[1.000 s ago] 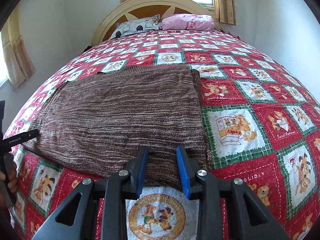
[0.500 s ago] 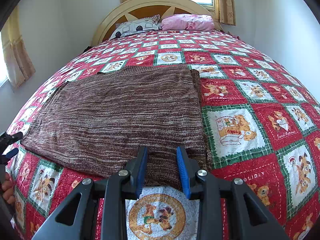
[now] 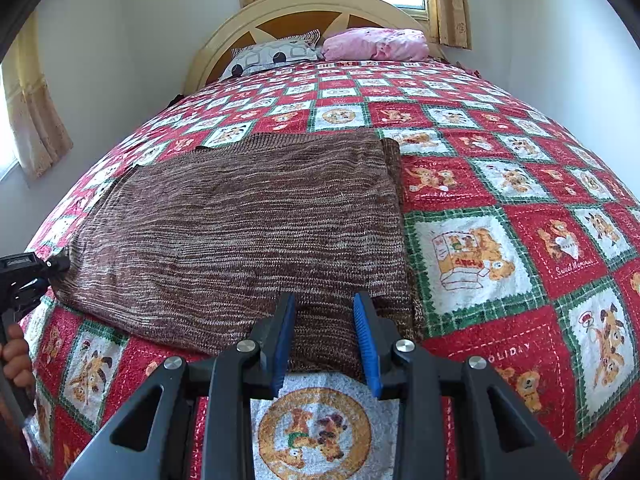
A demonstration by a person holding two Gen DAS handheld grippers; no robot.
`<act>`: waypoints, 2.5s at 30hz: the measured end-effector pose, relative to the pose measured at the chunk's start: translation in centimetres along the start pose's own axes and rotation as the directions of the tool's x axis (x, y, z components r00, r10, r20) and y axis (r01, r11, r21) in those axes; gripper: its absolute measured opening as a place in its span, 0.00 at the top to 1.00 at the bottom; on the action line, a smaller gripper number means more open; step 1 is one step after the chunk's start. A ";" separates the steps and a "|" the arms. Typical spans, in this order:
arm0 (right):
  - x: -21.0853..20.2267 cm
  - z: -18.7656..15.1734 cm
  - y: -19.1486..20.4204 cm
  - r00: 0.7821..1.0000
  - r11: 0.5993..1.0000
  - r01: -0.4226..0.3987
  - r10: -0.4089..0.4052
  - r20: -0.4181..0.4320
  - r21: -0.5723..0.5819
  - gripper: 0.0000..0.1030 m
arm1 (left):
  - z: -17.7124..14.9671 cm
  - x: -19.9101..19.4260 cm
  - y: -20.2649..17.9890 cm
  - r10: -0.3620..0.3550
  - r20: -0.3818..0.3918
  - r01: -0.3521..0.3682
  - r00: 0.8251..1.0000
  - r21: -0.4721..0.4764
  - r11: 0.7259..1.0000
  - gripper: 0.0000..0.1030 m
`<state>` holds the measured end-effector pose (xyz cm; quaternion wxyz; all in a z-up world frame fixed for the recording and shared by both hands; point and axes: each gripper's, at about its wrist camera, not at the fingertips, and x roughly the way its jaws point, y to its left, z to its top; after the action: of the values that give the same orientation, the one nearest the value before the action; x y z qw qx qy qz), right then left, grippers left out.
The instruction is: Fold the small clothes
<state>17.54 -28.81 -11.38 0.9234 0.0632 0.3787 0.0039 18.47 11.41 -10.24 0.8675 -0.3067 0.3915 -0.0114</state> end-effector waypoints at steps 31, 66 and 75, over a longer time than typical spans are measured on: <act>14.1 15.6 32.8 0.868 0.877 -0.445 0.373 -0.326 -0.181 0.35 | -1.2 -2.0 -0.4 -0.181 0.141 0.165 0.973 0.119 0.979 0.89; 15.9 16.9 30.1 0.837 0.877 -0.475 0.427 -0.341 -0.067 0.89 | -0.9 -2.7 -3.7 -0.209 0.116 0.175 0.971 0.251 0.952 0.89; 12.2 20.2 20.3 0.877 0.899 -0.434 0.408 -0.253 -0.054 0.90 | -3.1 -3.9 -12.5 -0.305 0.083 0.230 0.949 0.479 0.847 0.89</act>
<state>41.26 -10.28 -3.22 0.8509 0.0929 0.4616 0.2329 16.38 0.70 -2.38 0.9331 -0.1423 0.2617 -0.2016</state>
